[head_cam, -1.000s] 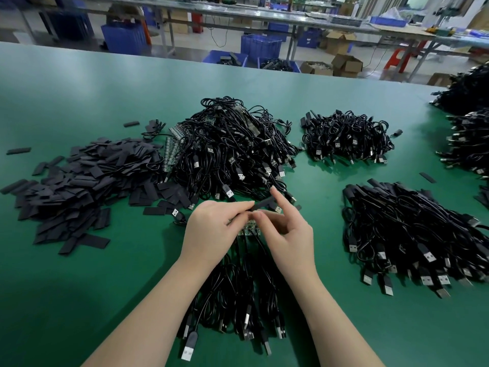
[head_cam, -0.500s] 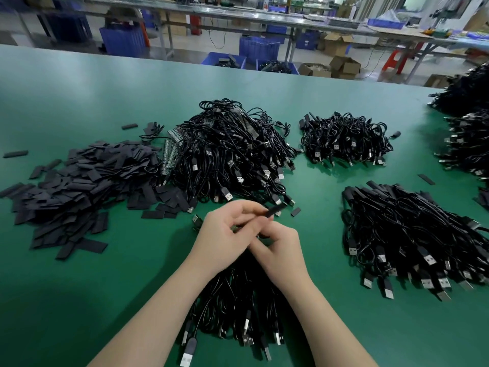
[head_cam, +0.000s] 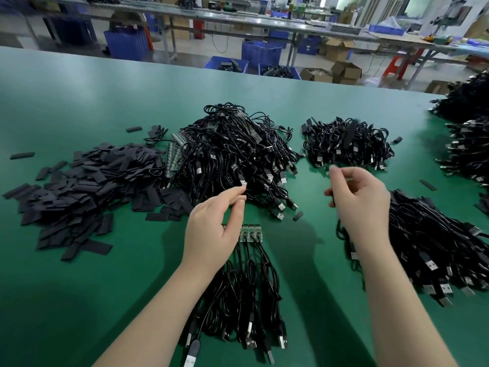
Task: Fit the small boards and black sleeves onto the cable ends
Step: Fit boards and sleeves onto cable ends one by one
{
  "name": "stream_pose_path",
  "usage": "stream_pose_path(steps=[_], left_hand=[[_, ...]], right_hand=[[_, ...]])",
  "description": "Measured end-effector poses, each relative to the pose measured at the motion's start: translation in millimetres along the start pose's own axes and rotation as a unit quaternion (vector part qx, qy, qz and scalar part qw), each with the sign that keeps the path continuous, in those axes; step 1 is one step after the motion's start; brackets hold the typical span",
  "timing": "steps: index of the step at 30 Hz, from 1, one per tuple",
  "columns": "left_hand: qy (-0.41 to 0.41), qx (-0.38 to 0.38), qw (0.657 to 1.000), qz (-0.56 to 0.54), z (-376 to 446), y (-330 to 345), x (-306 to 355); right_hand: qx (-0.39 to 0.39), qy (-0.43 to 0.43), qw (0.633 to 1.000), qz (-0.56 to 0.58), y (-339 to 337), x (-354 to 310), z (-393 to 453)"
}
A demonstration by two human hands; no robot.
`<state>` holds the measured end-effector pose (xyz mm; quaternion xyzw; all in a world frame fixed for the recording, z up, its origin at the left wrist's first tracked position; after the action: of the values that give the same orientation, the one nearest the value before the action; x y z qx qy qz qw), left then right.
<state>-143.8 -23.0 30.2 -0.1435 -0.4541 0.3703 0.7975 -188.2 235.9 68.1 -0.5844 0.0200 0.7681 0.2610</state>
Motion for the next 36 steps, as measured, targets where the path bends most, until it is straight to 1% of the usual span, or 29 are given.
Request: stream_pose_path(steps=[1,2,3,5,7,9,10,11,12,13,14,15,16,17,18,19,20,21,25,26,28,30,34,36], left_hand=[[0.005,-0.006,1.0,0.007,-0.4,2.3,0.7],[0.011,-0.013,1.0,0.013,-0.8,4.6,1.5],[0.015,-0.018,1.0,0.017,-1.0,6.4,1.8],[0.016,-0.022,0.999,0.027,-1.1,8.4,1.0],[0.016,-0.021,0.999,0.04,-1.1,9.2,0.0],[0.018,-0.019,0.997,0.069,-0.7,9.3,-1.8],[0.023,-0.019,0.995,0.097,-0.5,9.4,-2.6],[0.028,-0.022,0.991,0.128,-0.2,10.2,-3.1],[0.032,-0.03,0.987,0.155,0.0,12.0,-3.8],[0.034,-0.042,0.983,0.174,0.1,14.3,-4.7],[0.034,-0.058,0.98,0.186,-0.4,17.3,-5.9],[0.033,-0.076,0.978,0.194,-1.3,21.2,-7.4],[0.032,-0.095,0.974,0.203,-2.6,25.1,-9.0],[0.032,-0.112,0.969,0.216,-3.9,28.7,-10.7],[0.031,-0.123,0.966,0.225,-5.1,31.7,-12.3],[0.028,-0.129,0.964,0.229,-5.9,33.7,-14.0],[0.023,-0.13,0.964,0.23,-6.3,34.7,-15.6],[0.019,-0.129,0.964,0.232,-6.4,35.3,-17.0],[0.005,-0.138,0.967,0.213,-6.9,37.3,-20.0],[0.008,-0.136,0.968,0.212,-6.9,36.9,-19.5],[0.02,-0.131,0.968,0.213,-6.1,35.6,-16.6],[0.034,-0.126,0.971,0.199,-4.7,33.7,-12.7],[0.035,-0.121,0.977,0.172,-0.5,29.6,-10.3],[0.033,-0.124,0.978,0.164,-0.1,28.9,-9.2]], right_hand=[[-0.002,0.016,0.993,-0.119,-5.4,8.0,7.0],[-0.01,0.038,0.973,-0.227,-9.1,18.0,11.3],[-0.027,0.054,0.945,-0.321,-10.1,28.1,13.1],[-0.065,0.043,0.882,-0.465,-3.8,42.1,10.5],[-0.123,0.036,0.826,-0.549,8.0,57.1,2.3],[-0.186,0.077,0.784,-0.587,15.6,77.7,-7.3],[-0.199,0.099,0.765,-0.605,16.0,84.4,-10.3],[-0.193,0.105,0.756,-0.617,15.5,84.5,-11.8],[-0.177,0.088,0.762,-0.616,17.4,77.9,-12.2],[-0.156,0.047,0.788,-0.594,23.0,65.4,-13.0],[-0.139,-0.006,0.826,-0.546,31.9,50.7,-16.0],[-0.139,-0.05,0.868,-0.475,43.0,36.9,-22.2],[-0.164,-0.063,0.9,-0.4,55.5,26.9,-30.7],[-0.205,-0.048,0.915,-0.344,70.0,23.1,-40.3],[-0.258,-0.013,0.915,-0.309,84.9,25.4,-51.4],[-0.304,0.02,0.907,-0.289,98.0,28.9,-62.3],[-0.333,0.034,0.899,-0.282,107.6,31.8,-70.4],[-0.34,0.037,0.897,-0.281,113.4,33.9,-73.7],[-0.321,0.037,0.907,-0.271,119.9,39.3,-72.4],[-0.315,0.041,0.919,-0.235,119.5,40.6,-72.1],[-0.286,0.058,0.95,-0.111,114.5,39.8,-71.7],[-0.255,0.058,0.965,-0.019,107.6,37.1,-72.5],[-0.193,0.069,0.976,0.077,95.3,38.7,-71.0],[-0.178,0.067,0.979,0.072,92.3,40.8,-70.9]])
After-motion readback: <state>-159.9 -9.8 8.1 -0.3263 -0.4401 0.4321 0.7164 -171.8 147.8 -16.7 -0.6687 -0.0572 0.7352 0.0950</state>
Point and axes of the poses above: each hand's wrist, its own z-axis towards the middle knuckle, its own y-axis out of the palm, x = y × z, the point moved 8 cm from there along z, towards the middle knuckle, and after that the axes turned 12 degrees about z, right-handed, at the moved point
